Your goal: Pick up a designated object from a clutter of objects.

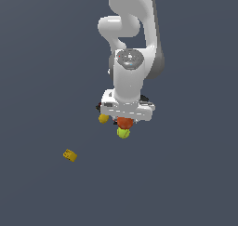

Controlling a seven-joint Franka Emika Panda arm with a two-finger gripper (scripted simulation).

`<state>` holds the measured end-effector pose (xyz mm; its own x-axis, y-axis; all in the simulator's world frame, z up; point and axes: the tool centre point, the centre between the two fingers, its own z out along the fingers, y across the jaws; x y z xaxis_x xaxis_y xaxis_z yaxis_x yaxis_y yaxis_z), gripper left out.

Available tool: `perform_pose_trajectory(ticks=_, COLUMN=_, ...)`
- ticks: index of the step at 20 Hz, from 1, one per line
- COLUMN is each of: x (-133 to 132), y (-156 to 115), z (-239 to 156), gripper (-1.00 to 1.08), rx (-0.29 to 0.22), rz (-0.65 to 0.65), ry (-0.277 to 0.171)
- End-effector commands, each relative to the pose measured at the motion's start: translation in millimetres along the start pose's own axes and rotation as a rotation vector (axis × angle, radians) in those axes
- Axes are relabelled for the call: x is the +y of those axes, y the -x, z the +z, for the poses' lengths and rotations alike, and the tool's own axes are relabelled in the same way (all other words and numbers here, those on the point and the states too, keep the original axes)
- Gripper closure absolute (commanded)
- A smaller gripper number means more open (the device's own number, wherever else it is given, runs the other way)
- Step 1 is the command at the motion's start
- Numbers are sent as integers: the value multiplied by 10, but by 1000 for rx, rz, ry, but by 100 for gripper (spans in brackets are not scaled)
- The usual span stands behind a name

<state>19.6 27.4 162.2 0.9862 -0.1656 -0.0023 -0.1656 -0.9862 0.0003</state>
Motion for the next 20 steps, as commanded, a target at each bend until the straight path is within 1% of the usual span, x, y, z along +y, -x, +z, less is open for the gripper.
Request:
perform_pose_trajectory(ticks=1, x=112, y=99, z=-192, gripper=108, rx=2, rz=0, ry=-1)
perform_pose_trajectory(ticks=20, x=1033, y=890, z=-1703, gripper=108, rx=2, rz=0, ry=-4)
